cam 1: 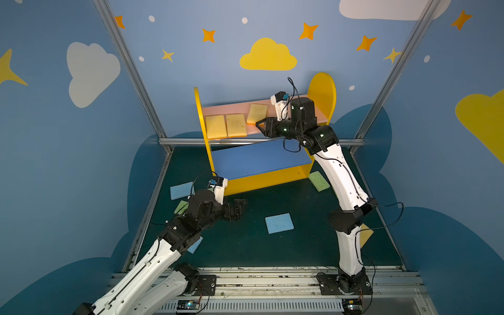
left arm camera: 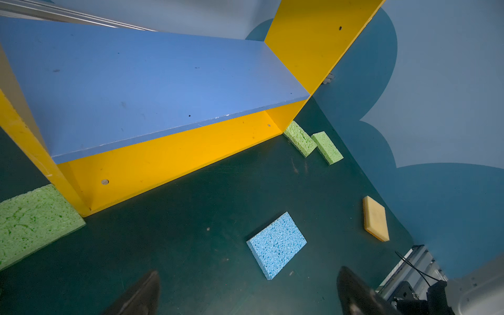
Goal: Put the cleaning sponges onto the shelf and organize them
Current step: 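Push the third yellow sponge against the other two with the right gripper tips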
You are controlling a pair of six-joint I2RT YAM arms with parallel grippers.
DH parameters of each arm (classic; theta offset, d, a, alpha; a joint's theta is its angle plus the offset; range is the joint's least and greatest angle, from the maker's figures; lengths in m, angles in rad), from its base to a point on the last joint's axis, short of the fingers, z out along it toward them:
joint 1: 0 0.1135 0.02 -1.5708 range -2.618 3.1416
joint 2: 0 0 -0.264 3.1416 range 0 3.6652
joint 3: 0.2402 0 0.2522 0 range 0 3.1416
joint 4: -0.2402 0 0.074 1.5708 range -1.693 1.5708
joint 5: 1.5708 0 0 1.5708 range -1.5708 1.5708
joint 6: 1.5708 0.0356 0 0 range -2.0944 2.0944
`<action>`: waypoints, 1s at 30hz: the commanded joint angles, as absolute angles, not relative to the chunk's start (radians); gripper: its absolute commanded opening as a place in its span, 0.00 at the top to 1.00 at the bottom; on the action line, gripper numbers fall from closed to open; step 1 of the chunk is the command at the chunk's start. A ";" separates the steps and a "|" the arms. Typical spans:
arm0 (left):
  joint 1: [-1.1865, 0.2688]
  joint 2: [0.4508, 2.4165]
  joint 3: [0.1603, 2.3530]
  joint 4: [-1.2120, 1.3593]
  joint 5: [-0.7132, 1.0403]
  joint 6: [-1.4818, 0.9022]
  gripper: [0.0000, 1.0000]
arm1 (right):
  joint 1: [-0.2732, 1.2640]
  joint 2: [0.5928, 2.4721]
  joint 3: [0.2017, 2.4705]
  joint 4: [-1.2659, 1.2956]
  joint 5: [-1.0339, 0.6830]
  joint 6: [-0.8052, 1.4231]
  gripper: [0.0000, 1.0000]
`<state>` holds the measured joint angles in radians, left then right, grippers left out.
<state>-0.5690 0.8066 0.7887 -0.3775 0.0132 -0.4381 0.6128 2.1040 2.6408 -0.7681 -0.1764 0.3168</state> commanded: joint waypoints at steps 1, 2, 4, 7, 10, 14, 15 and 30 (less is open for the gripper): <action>-0.561 0.792 0.776 -0.366 0.025 -0.440 0.00 | 0.618 2.132 2.660 -0.785 -0.107 0.294 0.47; -0.561 0.791 0.775 -0.366 0.026 -0.440 0.00 | 0.618 2.132 2.660 -0.780 -0.110 0.296 0.45; -0.560 0.787 0.775 -0.367 0.026 -0.440 0.00 | 0.620 2.134 2.660 -0.772 -0.110 0.298 0.39; -0.557 0.783 0.773 -0.368 0.025 -0.439 0.00 | 0.627 2.137 2.661 -0.758 -0.099 0.282 0.31; -0.556 0.778 0.770 -0.369 0.026 -0.440 0.00 | 0.636 2.144 2.660 -0.748 -0.072 0.266 0.30; -0.554 0.776 0.769 -0.370 0.031 -0.442 0.00 | 0.647 2.158 2.660 -0.732 -0.025 0.247 0.30; -0.554 0.775 0.768 -0.372 0.031 -0.443 0.00 | 0.649 2.161 2.660 -0.726 -0.016 0.244 0.30; -0.553 0.762 0.762 -0.374 0.030 -0.448 0.00 | 0.669 2.198 2.660 -0.734 0.101 0.186 0.52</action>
<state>-0.5568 0.7715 0.7757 -0.3767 0.0242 -0.4423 0.6632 2.1540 2.6549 -0.6720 0.0666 0.1905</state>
